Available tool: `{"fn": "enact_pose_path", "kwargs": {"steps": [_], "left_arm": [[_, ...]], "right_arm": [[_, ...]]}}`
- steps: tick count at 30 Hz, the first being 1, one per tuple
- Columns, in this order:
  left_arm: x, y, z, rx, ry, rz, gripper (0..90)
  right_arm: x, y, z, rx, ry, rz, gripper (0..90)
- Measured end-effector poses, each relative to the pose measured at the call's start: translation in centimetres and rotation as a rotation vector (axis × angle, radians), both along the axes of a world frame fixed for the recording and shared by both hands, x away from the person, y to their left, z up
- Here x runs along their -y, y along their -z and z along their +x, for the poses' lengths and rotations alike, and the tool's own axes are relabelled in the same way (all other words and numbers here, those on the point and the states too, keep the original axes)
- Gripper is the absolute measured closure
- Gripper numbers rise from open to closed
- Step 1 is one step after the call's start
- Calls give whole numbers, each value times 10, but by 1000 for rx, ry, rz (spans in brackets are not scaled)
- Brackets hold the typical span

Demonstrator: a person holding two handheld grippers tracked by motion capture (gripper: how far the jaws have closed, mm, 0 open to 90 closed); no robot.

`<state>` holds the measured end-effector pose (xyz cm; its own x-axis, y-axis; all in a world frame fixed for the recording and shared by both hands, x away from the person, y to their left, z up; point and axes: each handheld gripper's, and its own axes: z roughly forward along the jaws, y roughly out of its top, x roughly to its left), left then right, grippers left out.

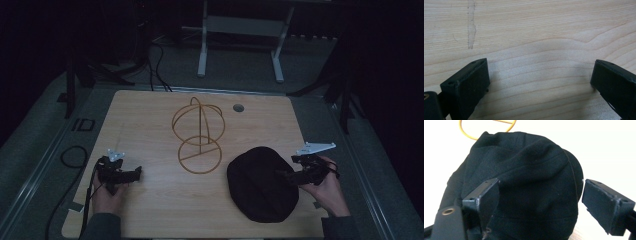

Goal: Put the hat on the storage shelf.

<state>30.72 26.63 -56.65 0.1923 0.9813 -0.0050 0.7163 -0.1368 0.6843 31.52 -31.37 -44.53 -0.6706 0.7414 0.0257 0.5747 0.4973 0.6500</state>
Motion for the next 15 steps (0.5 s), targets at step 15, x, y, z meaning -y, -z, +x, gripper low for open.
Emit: {"fn": "enact_pose_path", "kwargs": {"steps": [15], "left_arm": [[1,0,0,0,1,0,18]], "right_arm": [[-25,-4,14,-29,-27,1,101]]}}
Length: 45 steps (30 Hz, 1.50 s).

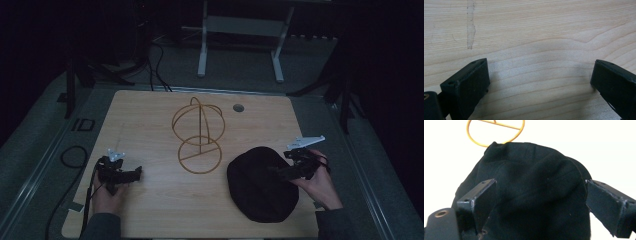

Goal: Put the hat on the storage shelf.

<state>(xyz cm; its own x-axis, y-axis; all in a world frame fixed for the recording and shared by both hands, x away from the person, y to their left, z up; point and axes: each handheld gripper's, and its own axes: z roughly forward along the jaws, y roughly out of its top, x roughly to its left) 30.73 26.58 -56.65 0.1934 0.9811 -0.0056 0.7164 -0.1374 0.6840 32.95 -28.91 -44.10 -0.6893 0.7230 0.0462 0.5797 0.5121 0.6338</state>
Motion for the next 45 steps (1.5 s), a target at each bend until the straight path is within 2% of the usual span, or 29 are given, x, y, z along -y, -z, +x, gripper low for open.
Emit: {"fn": "enact_pose_path", "kwargs": {"steps": [2,5,11,20,23,25,26,27,28,30,33,37,40,45], "left_arm": [[0,0,0,2,0,0,18],[0,0,0,2,0,0,18],[0,0,0,3,1,0,18],[1,0,0,3,3,-1,18],[1,0,0,3,3,-1,18],[1,0,0,3,4,-1,18],[1,0,0,3,3,-1,18],[1,0,0,3,3,-1,18],[1,0,0,3,3,-1,19],[1,0,0,2,3,-1,18],[1,0,0,3,3,-1,18],[1,0,0,2,3,-1,19],[1,0,0,3,3,-1,18],[1,0,0,3,4,-1,18]], "right_arm": [[-4,3,3,-3,19,-13,99],[-10,7,6,-15,16,-12,92],[-19,17,11,-42,17,-55,92],[-14,28,17,-79,50,-83,100],[-10,32,18,-106,64,-82,190],[-8,31,18,-125,71,-72,277],[-7,30,19,-136,71,-65,358],[-7,30,19,-136,71,-65,358],[-6,29,20,-148,77,-59,439],[-5,29,21,-156,80,-61,473],[-5,30,23,-183,73,-72,620],[-7,30,24,-202,61,-87,739],[-8,28,25,-214,41,-107,790],[-11,22,26,-214,18,-137,820]]}}
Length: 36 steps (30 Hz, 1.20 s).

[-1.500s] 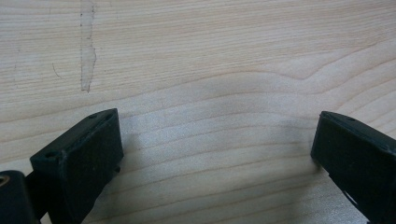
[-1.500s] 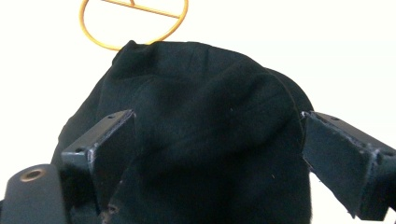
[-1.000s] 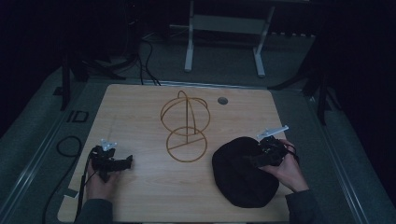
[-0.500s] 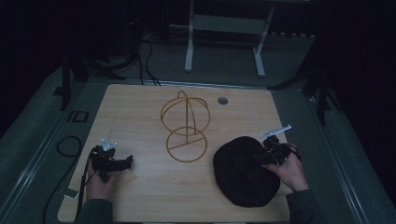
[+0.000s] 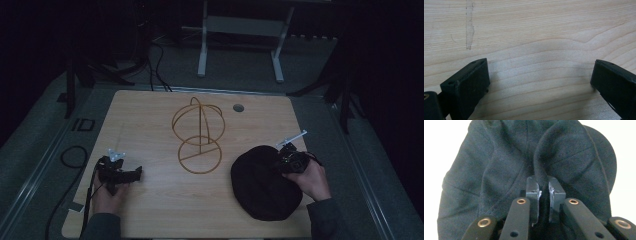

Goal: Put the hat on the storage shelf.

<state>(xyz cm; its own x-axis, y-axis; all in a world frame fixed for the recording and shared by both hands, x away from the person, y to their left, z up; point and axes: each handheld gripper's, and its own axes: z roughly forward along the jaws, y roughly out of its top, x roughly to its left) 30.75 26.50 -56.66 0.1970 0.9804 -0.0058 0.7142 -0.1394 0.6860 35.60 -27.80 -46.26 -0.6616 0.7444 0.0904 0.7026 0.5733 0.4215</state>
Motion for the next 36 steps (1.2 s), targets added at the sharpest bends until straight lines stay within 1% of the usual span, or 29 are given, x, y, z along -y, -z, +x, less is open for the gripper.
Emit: {"fn": "enact_pose_path", "kwargs": {"steps": [4,5,6,9,13,14,15,17,23,29,34,36], "left_arm": [[0,0,0,0,0,0,19],[0,0,0,0,0,0,19],[0,0,0,1,0,0,19],[0,0,0,1,0,0,19],[0,0,0,2,-2,-2,18],[0,0,0,2,-2,-2,19],[0,0,0,2,-1,-1,18],[0,0,0,2,-1,-1,18],[0,0,0,2,-1,-1,18],[0,0,0,2,-1,-1,19],[0,0,0,1,-1,-2,18],[0,0,0,1,-1,-1,18]], "right_arm": [[-2,-9,0,13,-26,-23,827],[-2,-9,0,13,-26,-23,827],[-2,-14,0,17,-30,-30,828],[1,-20,1,18,-45,-18,829],[2,-29,1,19,-61,-29,832],[2,-29,1,19,-61,-29,832],[3,-32,1,18,-67,-42,835],[2,-35,1,15,-80,-51,840],[0,-40,-1,13,-110,-64,842],[-9,-50,0,-4,-168,-123,842],[-16,-58,0,4,-186,-156,842],[-17,-59,1,5,-193,-160,842]]}}
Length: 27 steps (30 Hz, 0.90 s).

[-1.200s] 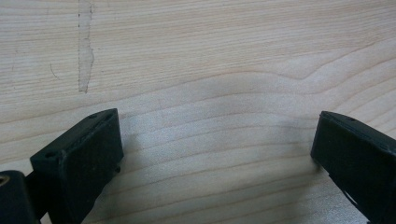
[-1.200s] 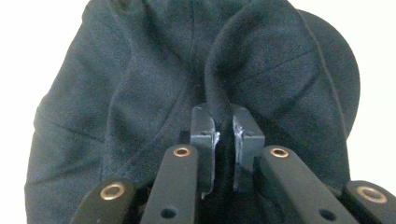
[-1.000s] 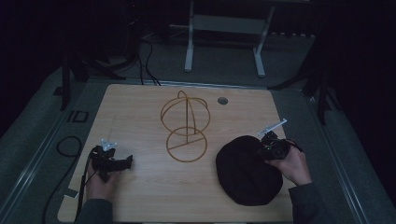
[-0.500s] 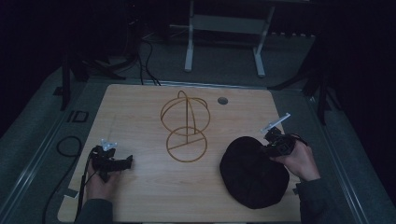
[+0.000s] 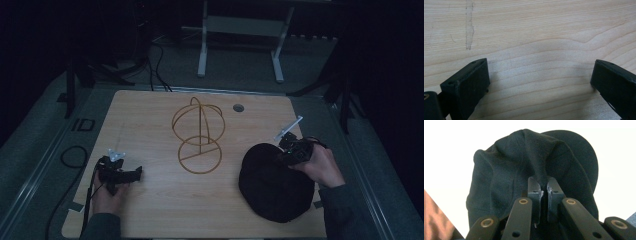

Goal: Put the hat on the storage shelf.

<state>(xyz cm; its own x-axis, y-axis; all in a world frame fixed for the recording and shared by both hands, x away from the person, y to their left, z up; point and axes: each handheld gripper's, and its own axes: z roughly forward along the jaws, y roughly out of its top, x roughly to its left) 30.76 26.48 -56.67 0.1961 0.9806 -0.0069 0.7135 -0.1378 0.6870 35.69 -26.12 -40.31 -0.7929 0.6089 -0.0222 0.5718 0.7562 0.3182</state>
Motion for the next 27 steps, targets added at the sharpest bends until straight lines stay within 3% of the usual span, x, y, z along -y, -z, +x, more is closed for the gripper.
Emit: {"fn": "enact_pose_path", "kwargs": {"steps": [16,27], "left_arm": [[0,0,0,0,-1,-1,18],[0,0,0,-2,0,-1,18]], "right_arm": [[-18,-29,8,16,-91,-79,844],[-15,-57,12,61,-112,-55,844]]}}
